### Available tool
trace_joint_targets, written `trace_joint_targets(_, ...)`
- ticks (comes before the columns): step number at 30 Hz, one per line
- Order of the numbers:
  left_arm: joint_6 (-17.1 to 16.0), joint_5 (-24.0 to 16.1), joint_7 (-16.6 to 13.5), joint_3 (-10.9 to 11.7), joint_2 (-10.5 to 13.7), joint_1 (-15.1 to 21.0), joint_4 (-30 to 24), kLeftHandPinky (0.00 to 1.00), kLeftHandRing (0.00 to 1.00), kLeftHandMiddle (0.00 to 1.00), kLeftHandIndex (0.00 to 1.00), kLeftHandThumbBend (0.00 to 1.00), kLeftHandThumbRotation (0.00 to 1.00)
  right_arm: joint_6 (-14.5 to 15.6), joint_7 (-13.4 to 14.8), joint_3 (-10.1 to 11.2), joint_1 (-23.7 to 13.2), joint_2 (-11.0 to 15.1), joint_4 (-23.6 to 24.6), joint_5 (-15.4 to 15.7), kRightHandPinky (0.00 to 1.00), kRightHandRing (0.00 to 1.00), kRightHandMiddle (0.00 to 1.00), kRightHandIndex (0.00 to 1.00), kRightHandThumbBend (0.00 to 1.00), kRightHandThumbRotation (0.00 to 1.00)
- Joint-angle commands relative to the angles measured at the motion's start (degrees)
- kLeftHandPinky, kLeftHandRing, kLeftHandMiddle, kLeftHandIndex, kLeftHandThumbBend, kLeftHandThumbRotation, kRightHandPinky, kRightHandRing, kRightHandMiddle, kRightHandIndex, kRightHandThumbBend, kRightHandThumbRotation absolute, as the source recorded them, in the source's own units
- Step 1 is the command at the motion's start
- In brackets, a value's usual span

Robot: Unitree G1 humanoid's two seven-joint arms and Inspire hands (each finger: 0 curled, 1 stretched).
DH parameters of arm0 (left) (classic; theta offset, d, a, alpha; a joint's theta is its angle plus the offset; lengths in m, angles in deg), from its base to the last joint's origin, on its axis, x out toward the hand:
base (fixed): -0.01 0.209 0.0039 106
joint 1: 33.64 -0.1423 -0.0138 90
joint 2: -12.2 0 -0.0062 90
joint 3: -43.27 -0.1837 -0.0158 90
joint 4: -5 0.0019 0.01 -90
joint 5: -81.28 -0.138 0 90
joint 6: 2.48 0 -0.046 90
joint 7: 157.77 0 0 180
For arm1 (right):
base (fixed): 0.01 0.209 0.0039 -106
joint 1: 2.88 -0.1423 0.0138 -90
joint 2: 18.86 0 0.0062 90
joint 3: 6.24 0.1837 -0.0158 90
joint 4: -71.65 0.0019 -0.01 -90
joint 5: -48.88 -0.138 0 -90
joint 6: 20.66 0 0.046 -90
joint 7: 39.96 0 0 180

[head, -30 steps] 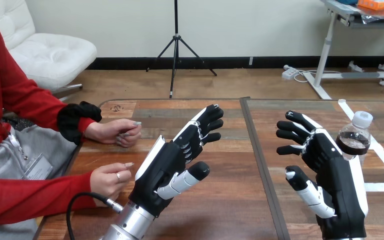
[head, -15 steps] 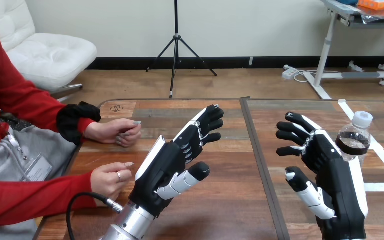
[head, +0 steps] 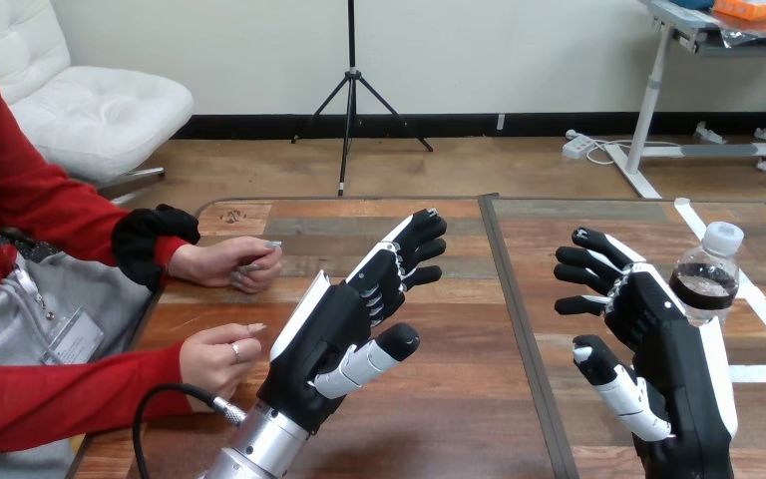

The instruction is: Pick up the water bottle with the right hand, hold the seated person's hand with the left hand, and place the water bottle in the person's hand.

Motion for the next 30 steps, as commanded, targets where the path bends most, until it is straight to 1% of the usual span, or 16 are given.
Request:
trace_joint_targets(1, -0.5, 0.1, -0.1, 0.3, -0.1, 1.9, -1.1, 0.87, 0.93, 0.94, 0.94, 1.0, 0.78, -1.4, 0.4, 0.8, -2.5, 0.3, 2.0, -0.4, 0.61, 0.75, 0.77, 0.8, 1.0, 0.74)
trace_joint_targets(6, -0.4, -0.1, -0.4, 0.3, 0.0, 2.0, -1.0, 0.87, 0.93, 0.94, 0.94, 1.0, 0.78, -1.6, 0.4, 1.2, -2.7, 0.6, 1.8, -0.7, 0.61, 0.75, 0.77, 0.8, 1.0, 0.74)
trace_joint_targets(15, -0.3, -0.3, -0.8, 0.4, -0.1, 2.1, -0.7, 0.87, 0.93, 0.94, 0.94, 1.0, 0.78, -1.0, 0.3, 1.8, -2.7, 0.8, 2.7, -1.8, 0.61, 0.75, 0.77, 0.79, 1.0, 0.73)
trace_joint_targets(20, -0.3, -0.1, -0.4, 0.4, -0.2, 2.1, -0.6, 0.87, 0.92, 0.94, 0.94, 1.0, 0.78, -0.8, 1.1, 2.9, -2.8, 1.2, 3.1, -1.3, 0.61, 0.74, 0.76, 0.79, 1.0, 0.73)
trace_joint_targets(26, -0.3, -0.3, -0.5, 0.3, -0.3, 2.1, -0.6, 0.87, 0.93, 0.94, 0.94, 1.0, 0.78, -0.6, 3.1, 4.8, -3.2, 1.4, 2.9, -0.3, 0.6, 0.73, 0.75, 0.78, 1.0, 0.73)
trace_joint_targets(30, -0.4, -0.4, -0.7, 0.3, -0.3, 2.1, -0.7, 0.87, 0.93, 0.94, 0.94, 1.0, 0.78, -0.2, 3.6, 5.9, -3.5, 2.0, 2.2, -0.9, 0.6, 0.73, 0.75, 0.78, 1.0, 0.73)
